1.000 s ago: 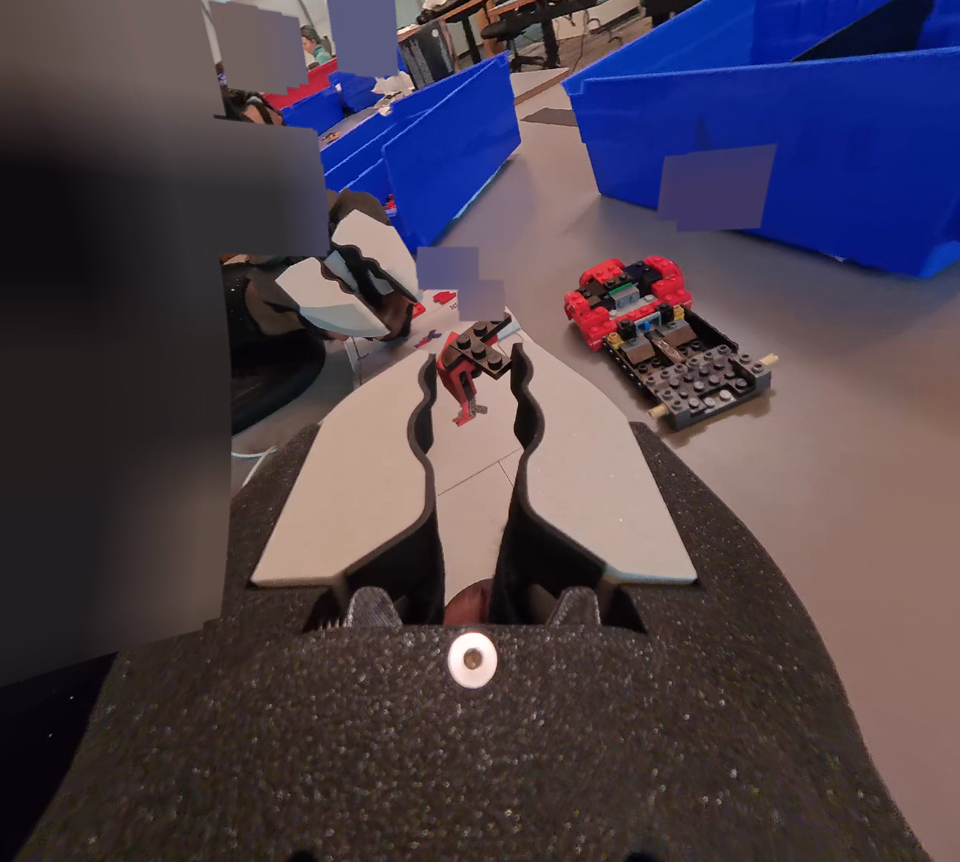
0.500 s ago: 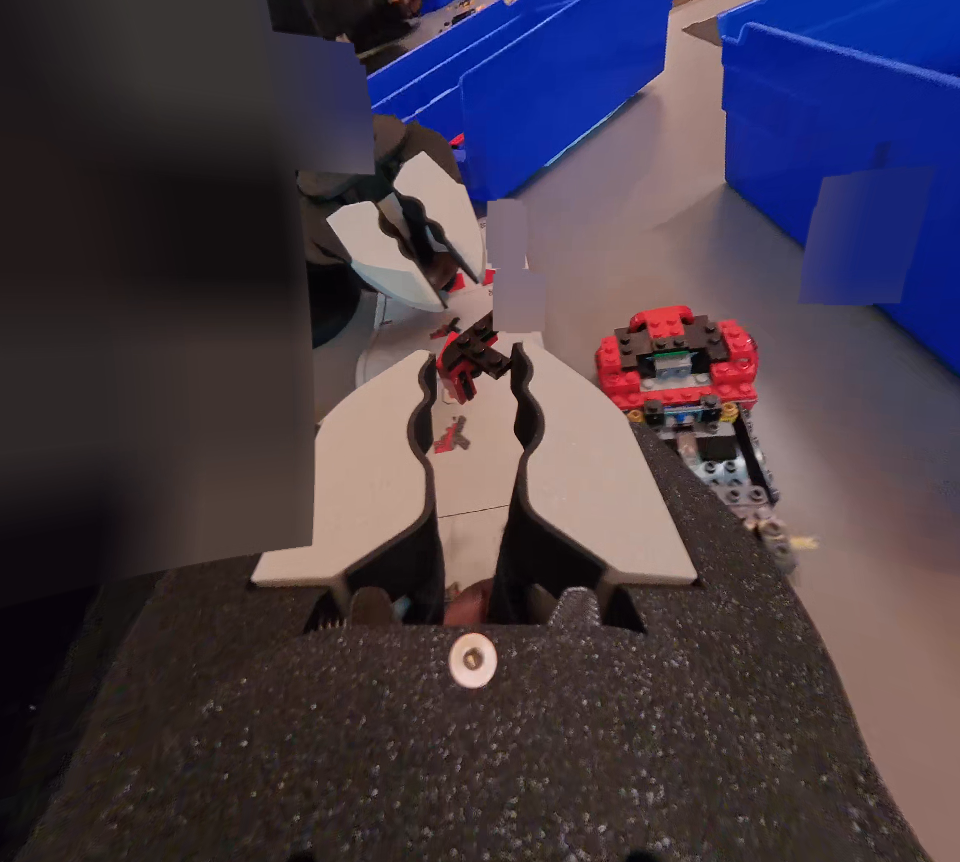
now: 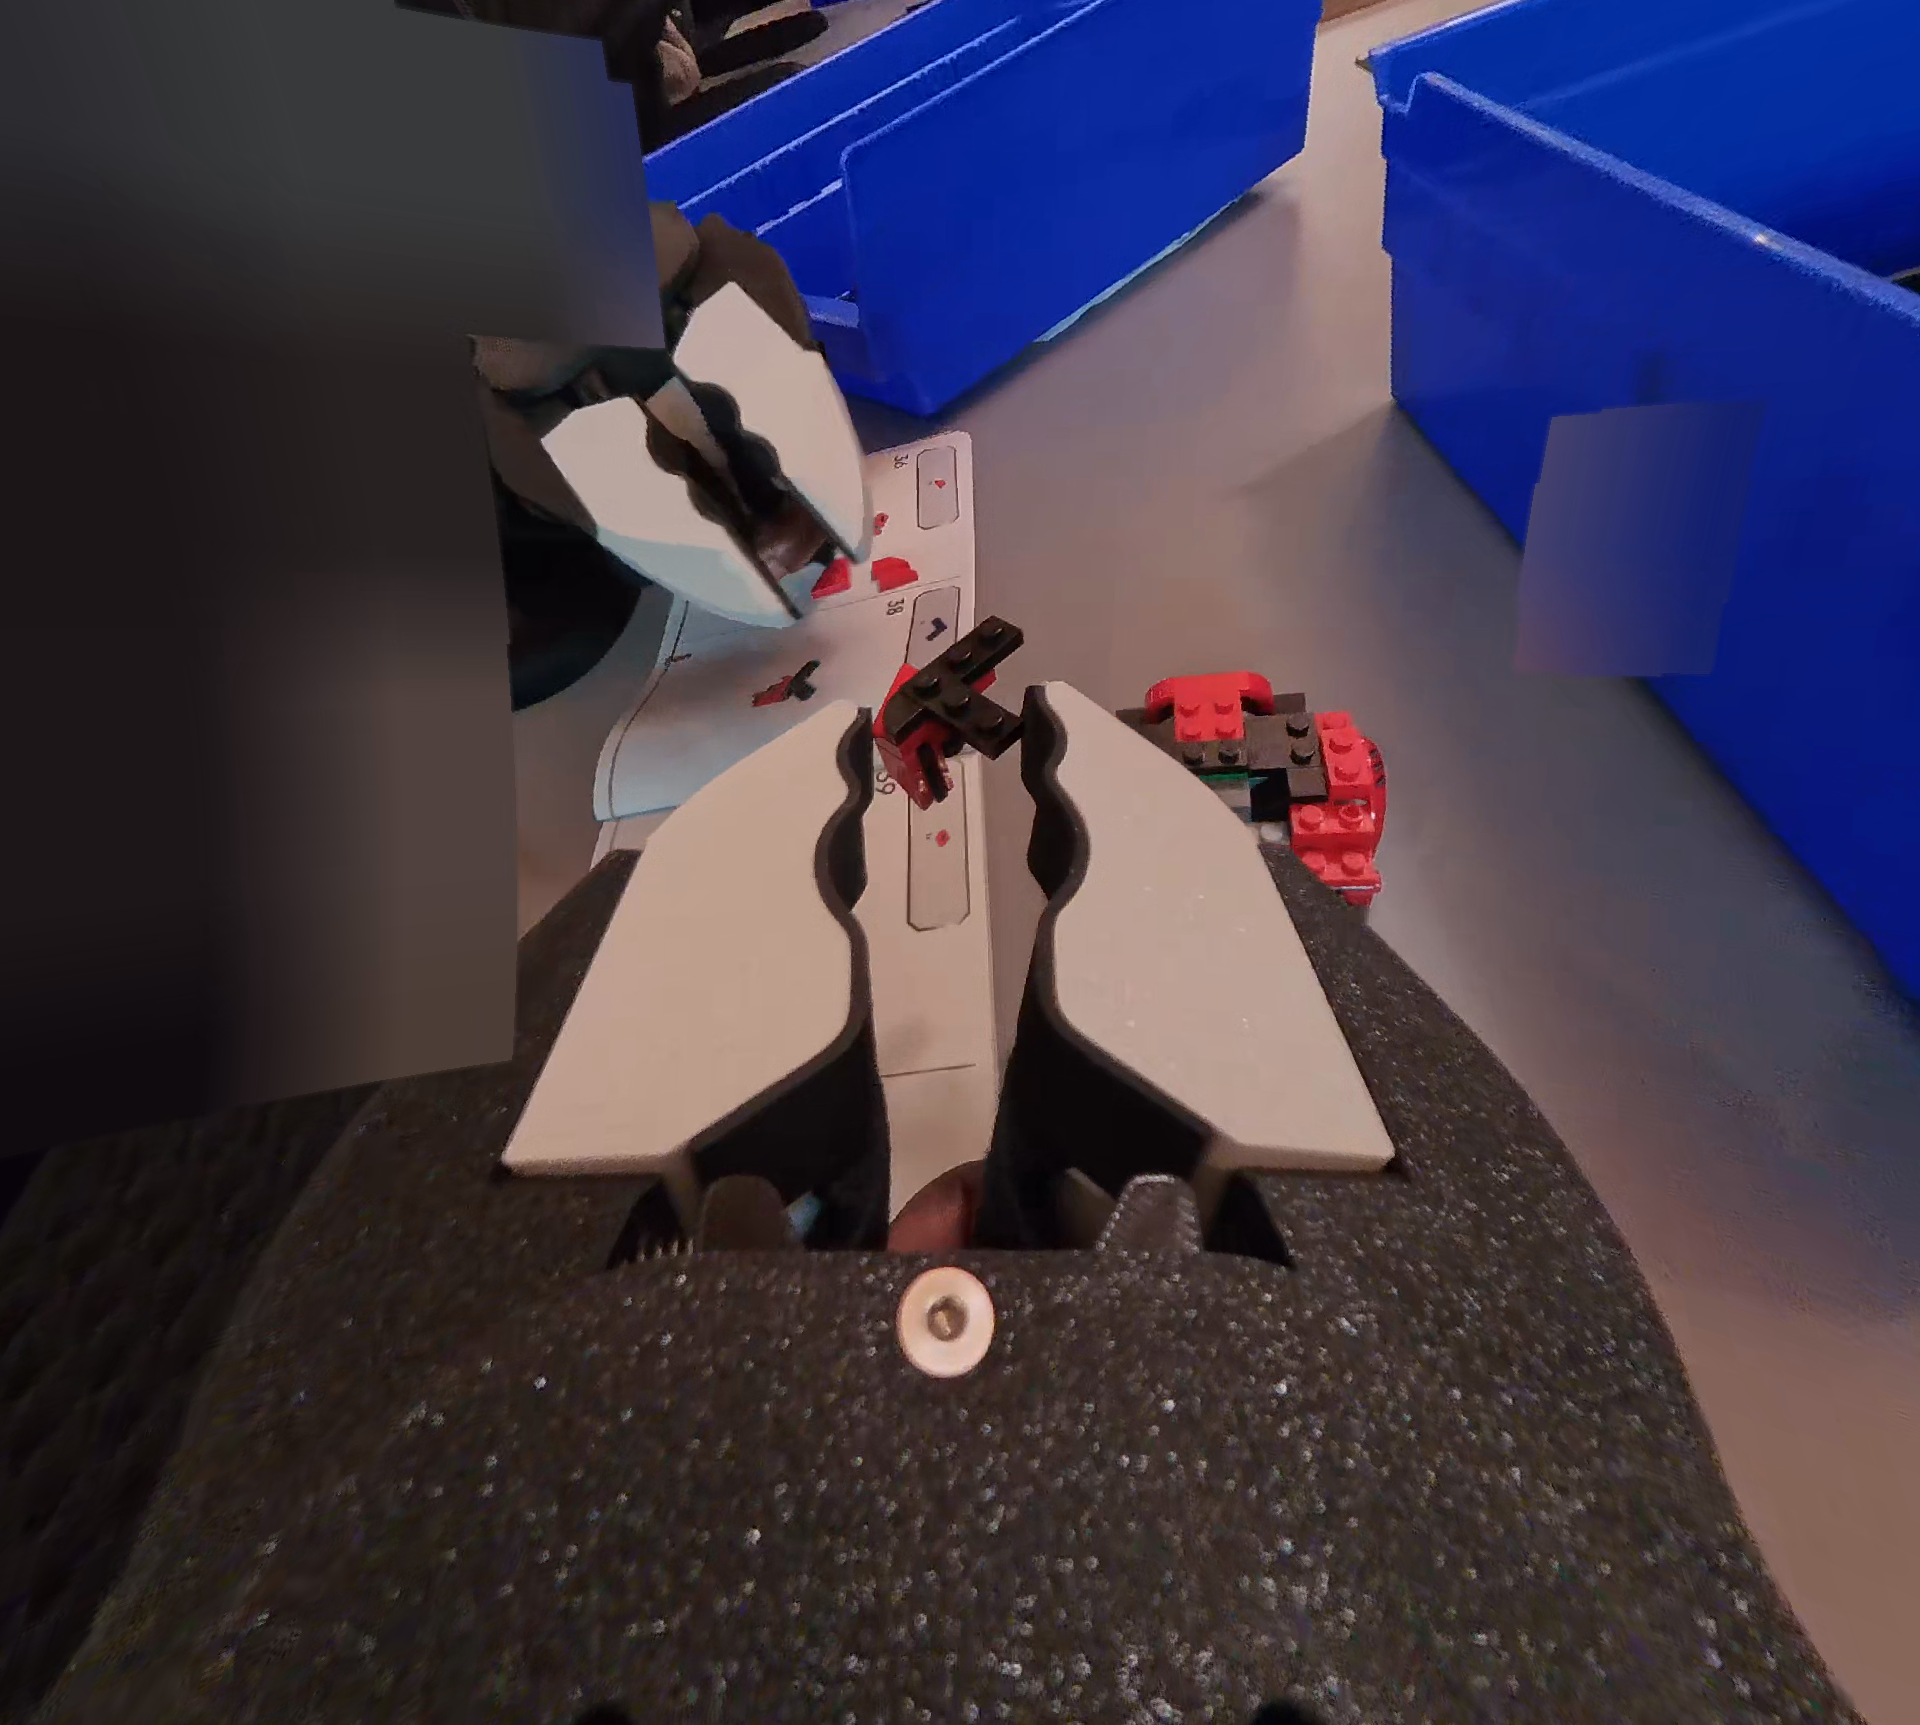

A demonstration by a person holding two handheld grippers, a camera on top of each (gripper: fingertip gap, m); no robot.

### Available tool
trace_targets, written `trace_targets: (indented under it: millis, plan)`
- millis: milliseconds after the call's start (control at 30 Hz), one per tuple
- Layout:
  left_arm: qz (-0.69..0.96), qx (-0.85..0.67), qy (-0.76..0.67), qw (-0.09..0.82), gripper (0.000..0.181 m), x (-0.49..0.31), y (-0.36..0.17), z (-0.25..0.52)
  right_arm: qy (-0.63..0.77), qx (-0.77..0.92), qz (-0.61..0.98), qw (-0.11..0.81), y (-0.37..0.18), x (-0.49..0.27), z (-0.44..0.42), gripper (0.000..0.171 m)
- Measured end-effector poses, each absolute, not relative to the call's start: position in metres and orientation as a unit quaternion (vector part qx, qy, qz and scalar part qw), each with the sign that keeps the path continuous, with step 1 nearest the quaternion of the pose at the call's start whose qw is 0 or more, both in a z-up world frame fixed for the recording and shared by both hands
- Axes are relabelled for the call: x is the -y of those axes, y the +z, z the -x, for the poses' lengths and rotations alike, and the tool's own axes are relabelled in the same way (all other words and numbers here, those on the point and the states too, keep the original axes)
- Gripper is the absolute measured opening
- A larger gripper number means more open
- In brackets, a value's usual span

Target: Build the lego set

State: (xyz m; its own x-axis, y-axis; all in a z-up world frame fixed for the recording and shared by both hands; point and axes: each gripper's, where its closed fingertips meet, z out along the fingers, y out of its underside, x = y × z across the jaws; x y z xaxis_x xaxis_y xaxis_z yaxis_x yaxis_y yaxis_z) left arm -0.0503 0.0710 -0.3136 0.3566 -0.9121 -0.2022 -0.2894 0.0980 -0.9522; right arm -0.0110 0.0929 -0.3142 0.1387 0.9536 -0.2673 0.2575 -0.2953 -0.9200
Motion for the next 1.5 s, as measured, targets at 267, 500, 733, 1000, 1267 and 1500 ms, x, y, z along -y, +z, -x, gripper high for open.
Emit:
trace_targets:
  millis: [267, 500, 733, 1000, 1267, 1500]
  plan:
    - [0.678, -0.613, -0.142, 0.38, 0.015, -0.11, -0.374, 0.059, 0.459, 0.458, 0.66, 0.379, -0.311, -0.091, 0.006, 0.027]
    - [0.678, -0.637, -0.159, 0.33, 0.017, -0.109, -0.388, 0.038, 0.452, 0.453, 0.653, 0.406, -0.298, -0.09, -0.007, 0.027]
    - [0.656, -0.662, -0.154, 0.329, 0.016, -0.099, -0.388, 0.011, 0.443, 0.451, 0.656, 0.411, -0.295, -0.089, -0.015, 0.027]
    - [0.633, -0.679, -0.184, 0.324, 0.018, -0.086, -0.382, -0.017, 0.459, 0.436, 0.654, 0.414, -0.294, -0.089, -0.027, 0.028]
    - [0.63, -0.614, -0.247, 0.407, 0.018, -0.097, -0.346, 0.013, 0.458, 0.455, 0.671, 0.364, -0.325, -0.088, -0.017, 0.028]
    - [0.57, -0.634, -0.222, 0.473, 0.019, -0.098, -0.344, 0.009, 0.399, 0.499, 0.685, 0.35, -0.35, -0.088, -0.007, 0.028]
